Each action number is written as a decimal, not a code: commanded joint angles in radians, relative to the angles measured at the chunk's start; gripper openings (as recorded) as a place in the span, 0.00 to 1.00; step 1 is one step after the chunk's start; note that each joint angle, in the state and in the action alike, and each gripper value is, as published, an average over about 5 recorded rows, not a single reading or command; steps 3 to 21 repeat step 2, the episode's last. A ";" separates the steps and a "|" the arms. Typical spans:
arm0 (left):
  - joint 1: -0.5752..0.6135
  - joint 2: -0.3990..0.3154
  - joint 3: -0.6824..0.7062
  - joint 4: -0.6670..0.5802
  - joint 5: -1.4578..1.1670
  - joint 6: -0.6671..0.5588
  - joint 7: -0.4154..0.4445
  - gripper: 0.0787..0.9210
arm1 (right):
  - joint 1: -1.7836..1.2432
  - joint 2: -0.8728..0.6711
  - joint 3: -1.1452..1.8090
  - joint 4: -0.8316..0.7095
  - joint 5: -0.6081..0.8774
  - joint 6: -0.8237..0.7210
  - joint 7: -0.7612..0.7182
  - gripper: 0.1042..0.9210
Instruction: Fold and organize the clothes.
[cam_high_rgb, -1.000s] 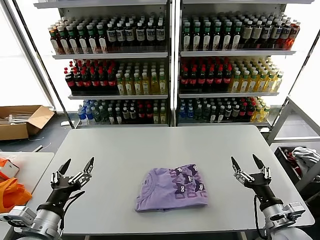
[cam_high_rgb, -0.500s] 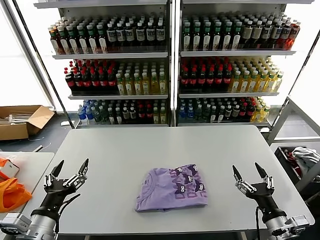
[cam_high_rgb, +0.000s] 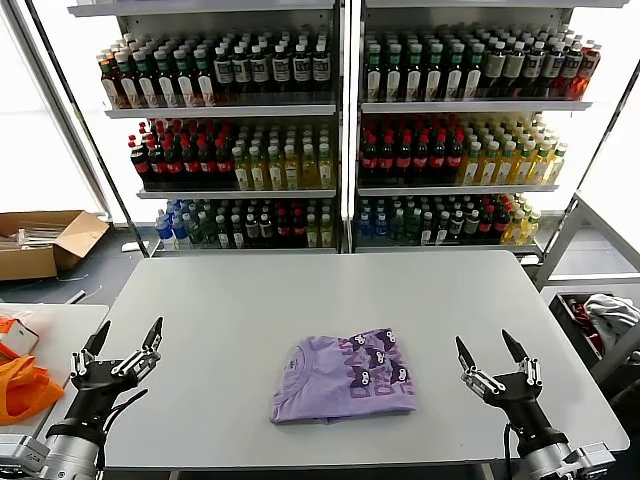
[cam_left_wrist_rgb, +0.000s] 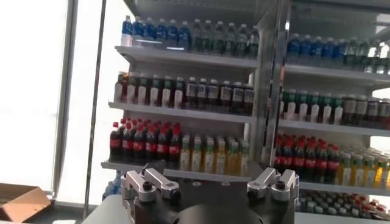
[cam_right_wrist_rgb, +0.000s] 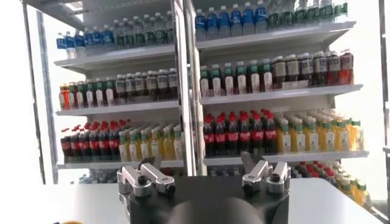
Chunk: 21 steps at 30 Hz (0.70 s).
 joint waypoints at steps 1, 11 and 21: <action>0.009 -0.006 -0.008 -0.003 0.018 -0.015 0.009 0.88 | -0.036 0.006 0.010 0.031 -0.015 0.000 -0.002 0.88; 0.009 -0.006 -0.006 -0.003 0.020 -0.016 0.010 0.88 | -0.036 0.007 0.011 0.030 -0.016 0.000 -0.002 0.88; 0.009 -0.006 -0.006 -0.003 0.020 -0.016 0.010 0.88 | -0.036 0.007 0.011 0.030 -0.016 0.000 -0.002 0.88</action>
